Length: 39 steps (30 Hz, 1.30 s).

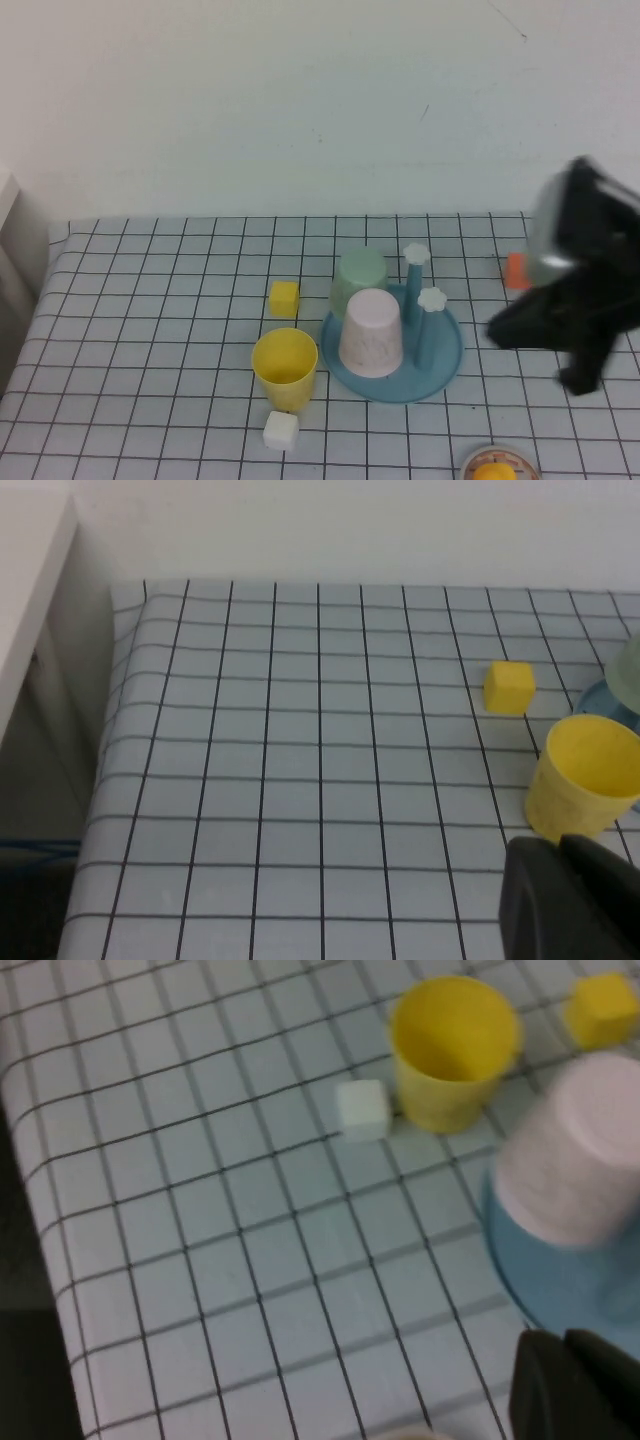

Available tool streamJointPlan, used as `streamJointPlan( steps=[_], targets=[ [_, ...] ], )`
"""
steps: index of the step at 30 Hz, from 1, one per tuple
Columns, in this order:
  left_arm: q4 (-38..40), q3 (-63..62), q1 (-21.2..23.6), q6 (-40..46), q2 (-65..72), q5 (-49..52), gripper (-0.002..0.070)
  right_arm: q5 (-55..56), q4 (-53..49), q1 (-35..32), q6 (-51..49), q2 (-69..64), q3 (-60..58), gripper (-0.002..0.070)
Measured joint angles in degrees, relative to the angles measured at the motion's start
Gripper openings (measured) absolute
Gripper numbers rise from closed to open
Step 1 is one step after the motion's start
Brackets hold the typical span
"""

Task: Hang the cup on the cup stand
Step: Pick up the cup from the table

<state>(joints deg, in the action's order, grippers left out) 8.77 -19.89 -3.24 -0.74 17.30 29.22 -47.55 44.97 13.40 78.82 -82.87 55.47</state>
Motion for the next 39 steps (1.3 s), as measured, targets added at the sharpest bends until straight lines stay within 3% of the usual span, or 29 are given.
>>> streamJointPlan(
  steps=[7,13,17,22,24,33,39],
  targets=[
    [0.43,1.43,0.0,0.21,-0.24,-0.84,-0.0002,4.27,-5.17,17.56,-5.56,-18.59,16.52,-0.0001],
    [0.57,1.43,0.0,0.21,-0.34,-2.3,-0.0002,1.51,-15.84,26.09,-10.12,-32.47,32.21,0.0006],
    [0.59,1.43,0.0,0.74,-0.34,-2.3,-0.0002,-0.78,-21.64,28.13,-13.97,-39.15,40.39,0.0103],
    [0.59,1.43,0.0,0.74,-0.34,-2.51,-0.0002,-3.65,-26.1,28.13,-15.24,-44.57,46.7,0.0312],
    [0.59,1.43,0.0,0.74,-0.34,-2.8,-0.0002,-3.61,-26.71,28.13,-14.48,-45.92,47.58,0.0344],
    [-0.48,1.43,0.0,0.74,-0.34,-3.24,-0.0002,3.22,-26.94,28.13,-10.0,-51.39,48.05,0.0372],
    [-1.04,1.43,0.0,1.04,-0.34,-3.27,-0.0002,7.02,-27.03,28.13,-9.63,-53.87,48.16,0.0352]
  ],
)
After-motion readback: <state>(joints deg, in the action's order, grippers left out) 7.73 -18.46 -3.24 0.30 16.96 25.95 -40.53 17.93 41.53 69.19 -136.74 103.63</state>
